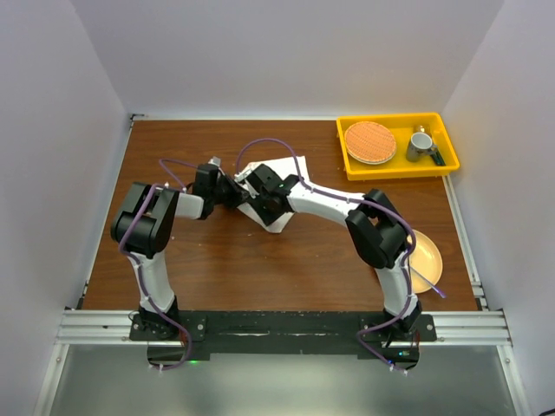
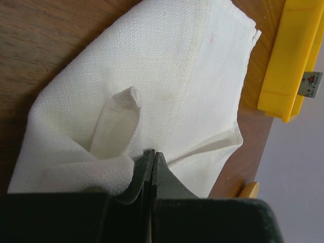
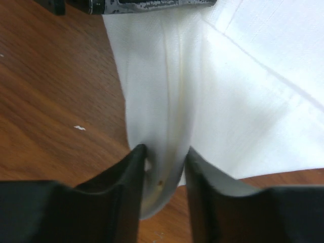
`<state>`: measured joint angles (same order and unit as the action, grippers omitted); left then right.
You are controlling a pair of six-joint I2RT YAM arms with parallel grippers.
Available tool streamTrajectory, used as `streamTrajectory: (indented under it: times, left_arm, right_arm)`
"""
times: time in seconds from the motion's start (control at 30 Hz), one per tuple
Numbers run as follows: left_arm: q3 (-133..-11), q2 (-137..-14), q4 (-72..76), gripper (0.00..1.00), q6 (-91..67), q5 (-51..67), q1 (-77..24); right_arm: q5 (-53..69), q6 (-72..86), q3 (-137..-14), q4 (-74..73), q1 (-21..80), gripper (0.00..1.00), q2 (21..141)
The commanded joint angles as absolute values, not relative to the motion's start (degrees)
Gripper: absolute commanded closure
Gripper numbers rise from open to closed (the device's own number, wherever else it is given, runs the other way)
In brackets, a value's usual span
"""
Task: Fold the napkin, place the utensils inside, and roll it up
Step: Roll the napkin with the utensil
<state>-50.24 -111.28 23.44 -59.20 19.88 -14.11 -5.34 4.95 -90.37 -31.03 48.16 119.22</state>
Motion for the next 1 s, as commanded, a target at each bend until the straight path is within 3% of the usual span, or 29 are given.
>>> streamTrajectory:
  times: [0.0,0.2,0.4,0.63,0.67,0.77,0.97]
  left_arm:
    - [-49.48,-114.87,12.13,1.00,-54.84,15.56,-13.62]
    - [-50.71,-115.05,10.46,1.00,-54.14,15.38,-13.62]
    - [-51.50,-115.58,9.23,1.00,-53.26,14.94,-13.62]
    - [-52.12,-117.07,8.70,1.00,-52.91,15.38,-13.62]
    - [-52.21,-117.07,8.53,1.00,-52.91,15.29,-13.71]
    - [-52.64,-117.25,8.17,1.00,-52.65,15.29,-13.71]
    - [-52.82,-117.51,8.26,1.00,-52.91,15.73,-13.71]
  right_arm:
    - [-2.73,8.34,-88.25,-28.83,44.39,0.82,117.60]
    - [12.18,13.88,-80.52,-22.25,34.92,0.98,117.15]
    - [26.89,18.72,-79.01,-18.72,27.78,0.99,124.79]
    - [21.01,15.83,-83.58,-24.86,27.77,0.73,121.84]
    - [20.22,14.25,-83.93,-25.66,28.03,0.60,120.34]
    - [18.37,10.99,-85.43,-28.91,28.83,0.41,115.94]
    - [16.79,7.91,-82.98,-30.94,31.55,0.33,111.19]
